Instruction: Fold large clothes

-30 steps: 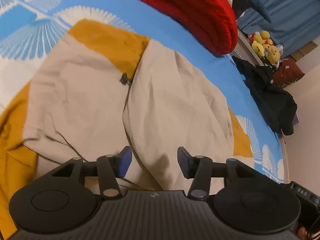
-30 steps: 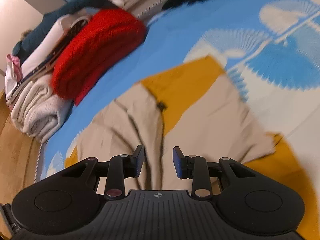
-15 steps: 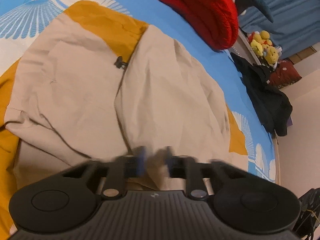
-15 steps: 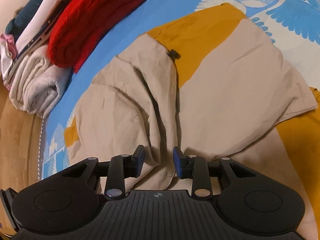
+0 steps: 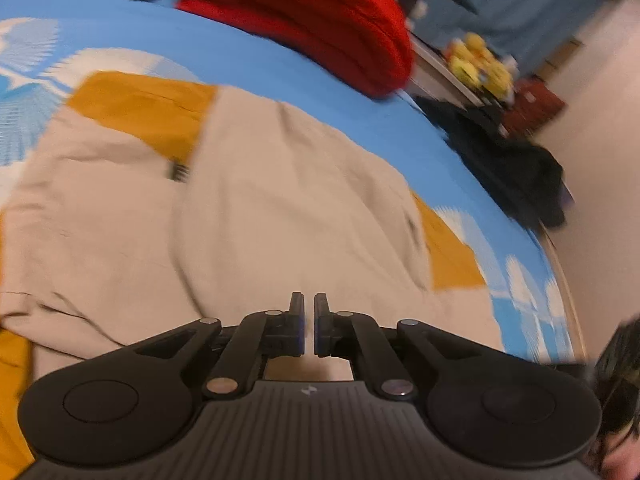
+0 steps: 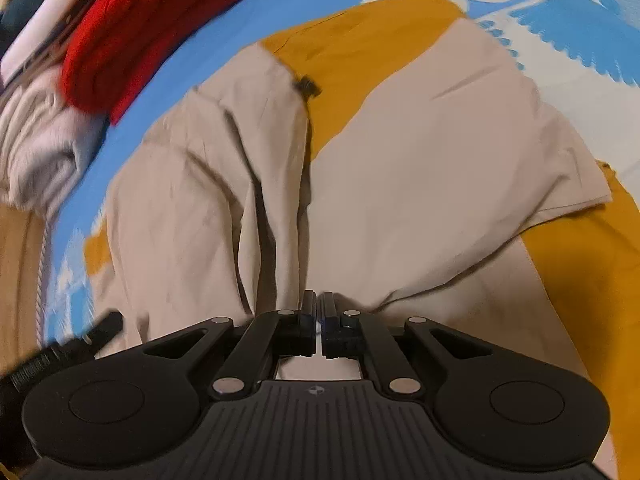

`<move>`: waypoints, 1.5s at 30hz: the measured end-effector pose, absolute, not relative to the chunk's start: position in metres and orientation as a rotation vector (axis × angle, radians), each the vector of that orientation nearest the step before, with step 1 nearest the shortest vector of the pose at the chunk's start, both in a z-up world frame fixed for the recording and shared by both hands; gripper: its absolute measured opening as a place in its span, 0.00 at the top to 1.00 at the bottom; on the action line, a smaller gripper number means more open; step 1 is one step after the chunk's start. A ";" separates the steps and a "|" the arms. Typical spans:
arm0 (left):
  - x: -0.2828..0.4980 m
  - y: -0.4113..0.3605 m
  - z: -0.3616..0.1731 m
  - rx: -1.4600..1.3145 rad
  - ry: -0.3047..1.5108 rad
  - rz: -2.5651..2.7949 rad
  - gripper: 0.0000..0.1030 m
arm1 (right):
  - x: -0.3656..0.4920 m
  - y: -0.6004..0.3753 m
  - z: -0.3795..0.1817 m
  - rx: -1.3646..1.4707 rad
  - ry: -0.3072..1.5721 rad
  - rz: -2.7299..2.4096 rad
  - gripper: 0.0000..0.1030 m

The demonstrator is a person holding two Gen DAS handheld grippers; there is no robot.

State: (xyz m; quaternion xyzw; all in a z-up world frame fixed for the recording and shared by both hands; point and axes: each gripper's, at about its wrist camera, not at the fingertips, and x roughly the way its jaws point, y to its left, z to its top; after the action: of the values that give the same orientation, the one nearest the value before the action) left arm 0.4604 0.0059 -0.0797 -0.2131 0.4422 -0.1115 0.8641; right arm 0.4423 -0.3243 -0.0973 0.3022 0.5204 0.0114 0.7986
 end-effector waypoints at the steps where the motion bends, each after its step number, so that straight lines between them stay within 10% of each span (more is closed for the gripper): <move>1: 0.461 0.001 -0.084 -0.423 0.951 -0.254 0.88 | 0.441 -0.327 -0.092 0.662 1.085 0.027 0.97; 8: 0.457 -0.032 -0.111 -0.103 1.132 -0.200 0.82 | 0.436 -0.332 -0.071 0.790 0.917 0.170 0.76; 11: 0.458 -0.022 -0.092 -0.176 1.056 -0.210 0.69 | 0.439 -0.323 -0.075 0.802 0.953 0.236 0.76; 26: 0.463 0.000 -0.090 -0.128 1.063 -0.029 0.61 | 0.436 -0.302 -0.091 0.610 1.111 0.075 0.78; 45: 0.324 0.047 0.073 -0.069 0.558 -0.065 0.60 | 0.322 -0.308 0.094 0.273 0.384 0.210 0.76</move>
State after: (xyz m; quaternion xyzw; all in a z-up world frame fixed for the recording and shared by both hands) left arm 0.3239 0.0467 0.0730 -0.0340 0.2753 -0.0319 0.9602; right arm 0.3217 -0.3080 0.0943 0.1350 0.1899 0.1037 0.9669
